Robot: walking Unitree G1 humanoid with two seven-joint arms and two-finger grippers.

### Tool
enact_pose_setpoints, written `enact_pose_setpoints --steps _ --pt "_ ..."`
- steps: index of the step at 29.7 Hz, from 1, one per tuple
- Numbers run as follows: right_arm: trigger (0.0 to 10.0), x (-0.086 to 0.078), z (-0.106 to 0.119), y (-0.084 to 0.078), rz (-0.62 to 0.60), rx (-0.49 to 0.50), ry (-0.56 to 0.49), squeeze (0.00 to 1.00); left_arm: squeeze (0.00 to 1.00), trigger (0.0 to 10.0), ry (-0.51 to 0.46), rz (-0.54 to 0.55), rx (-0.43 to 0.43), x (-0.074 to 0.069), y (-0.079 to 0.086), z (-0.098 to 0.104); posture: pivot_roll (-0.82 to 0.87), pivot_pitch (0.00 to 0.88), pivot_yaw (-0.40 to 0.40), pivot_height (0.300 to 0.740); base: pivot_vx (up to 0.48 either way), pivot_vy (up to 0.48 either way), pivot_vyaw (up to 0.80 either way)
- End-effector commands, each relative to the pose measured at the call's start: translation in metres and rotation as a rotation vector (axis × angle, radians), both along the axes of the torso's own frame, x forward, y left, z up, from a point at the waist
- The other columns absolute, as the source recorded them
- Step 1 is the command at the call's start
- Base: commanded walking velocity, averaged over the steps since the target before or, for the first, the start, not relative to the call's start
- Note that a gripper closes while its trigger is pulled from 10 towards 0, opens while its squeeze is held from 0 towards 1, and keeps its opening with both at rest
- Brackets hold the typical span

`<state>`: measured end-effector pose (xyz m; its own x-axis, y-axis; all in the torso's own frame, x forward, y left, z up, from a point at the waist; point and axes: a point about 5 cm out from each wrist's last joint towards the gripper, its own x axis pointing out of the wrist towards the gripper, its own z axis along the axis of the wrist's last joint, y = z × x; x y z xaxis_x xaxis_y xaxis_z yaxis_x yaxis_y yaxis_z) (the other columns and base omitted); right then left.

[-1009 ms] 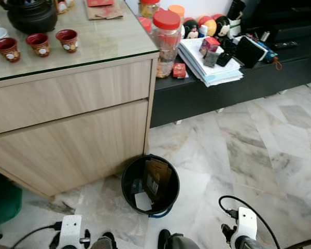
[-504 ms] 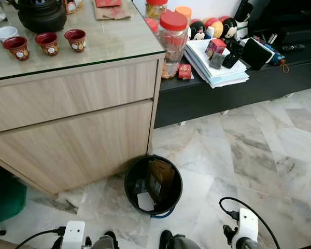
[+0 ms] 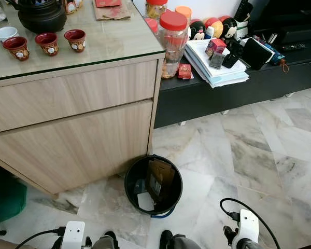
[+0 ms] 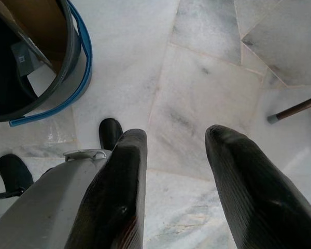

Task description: Picking trash to rubbish bin

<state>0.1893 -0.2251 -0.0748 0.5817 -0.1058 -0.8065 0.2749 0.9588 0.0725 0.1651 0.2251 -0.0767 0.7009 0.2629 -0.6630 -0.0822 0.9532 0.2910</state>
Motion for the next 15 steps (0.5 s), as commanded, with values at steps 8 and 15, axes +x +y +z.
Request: enact_pose_setpoints --steps 8,15 --pt "10.0 -0.0086 -0.0028 -0.0065 -0.018 -0.015 0.021 0.0 0.0 10.0 0.08 -0.028 -0.029 -0.0179 -0.0093 -0.0109 0.09 0.222 -0.109 0.74 -0.276 0.0 0.0" --pt "10.0 -0.0096 -0.0032 -0.0065 -0.016 -0.016 0.025 0.0 0.0 10.0 0.08 -0.03 -0.032 -0.0172 -0.0099 -0.0109 0.08 0.223 -0.109 0.74 -0.358 0.0 0.0"
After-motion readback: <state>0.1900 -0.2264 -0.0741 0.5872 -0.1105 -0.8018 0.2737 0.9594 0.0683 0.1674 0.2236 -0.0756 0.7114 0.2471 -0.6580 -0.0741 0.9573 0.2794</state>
